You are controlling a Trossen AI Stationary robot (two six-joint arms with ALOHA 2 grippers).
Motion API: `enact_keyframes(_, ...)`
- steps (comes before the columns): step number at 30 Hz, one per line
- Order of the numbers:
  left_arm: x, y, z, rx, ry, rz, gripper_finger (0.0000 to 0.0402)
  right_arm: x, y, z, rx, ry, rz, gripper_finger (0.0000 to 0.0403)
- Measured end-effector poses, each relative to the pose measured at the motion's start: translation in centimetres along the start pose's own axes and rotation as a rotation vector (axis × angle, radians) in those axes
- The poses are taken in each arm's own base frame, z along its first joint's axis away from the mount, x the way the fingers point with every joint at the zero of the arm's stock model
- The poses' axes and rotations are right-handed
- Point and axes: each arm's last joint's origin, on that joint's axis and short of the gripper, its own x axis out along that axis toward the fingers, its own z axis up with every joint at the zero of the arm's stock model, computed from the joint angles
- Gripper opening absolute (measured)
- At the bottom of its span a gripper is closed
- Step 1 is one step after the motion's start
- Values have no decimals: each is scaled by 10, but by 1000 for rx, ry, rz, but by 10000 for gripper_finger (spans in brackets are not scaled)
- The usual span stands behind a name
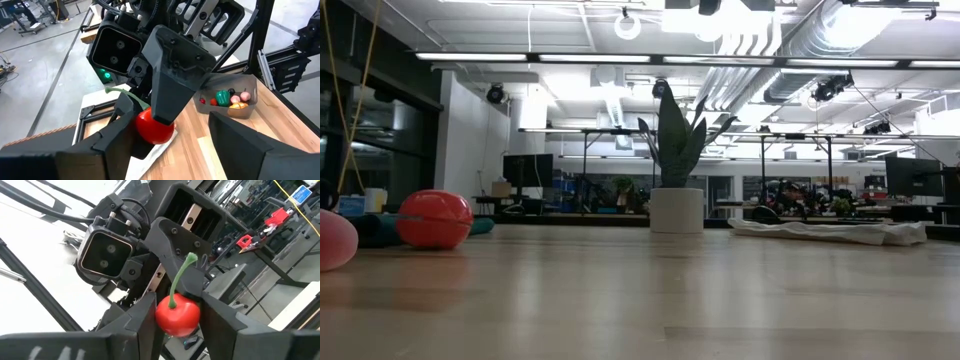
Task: Pick and placing Produce into tupperware
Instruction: Put the red cherry into the black bin
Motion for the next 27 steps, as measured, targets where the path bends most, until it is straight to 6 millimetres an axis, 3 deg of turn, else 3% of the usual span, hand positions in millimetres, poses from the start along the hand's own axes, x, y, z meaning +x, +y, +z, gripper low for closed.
enact_keyframes(16,-1,2,-2,41,39,73,237,0,0,0,3,3,6,128)
enact_keyframes(27,-27,4,5,64,19,133,237,0,-1,-1,0,14,-6,128)
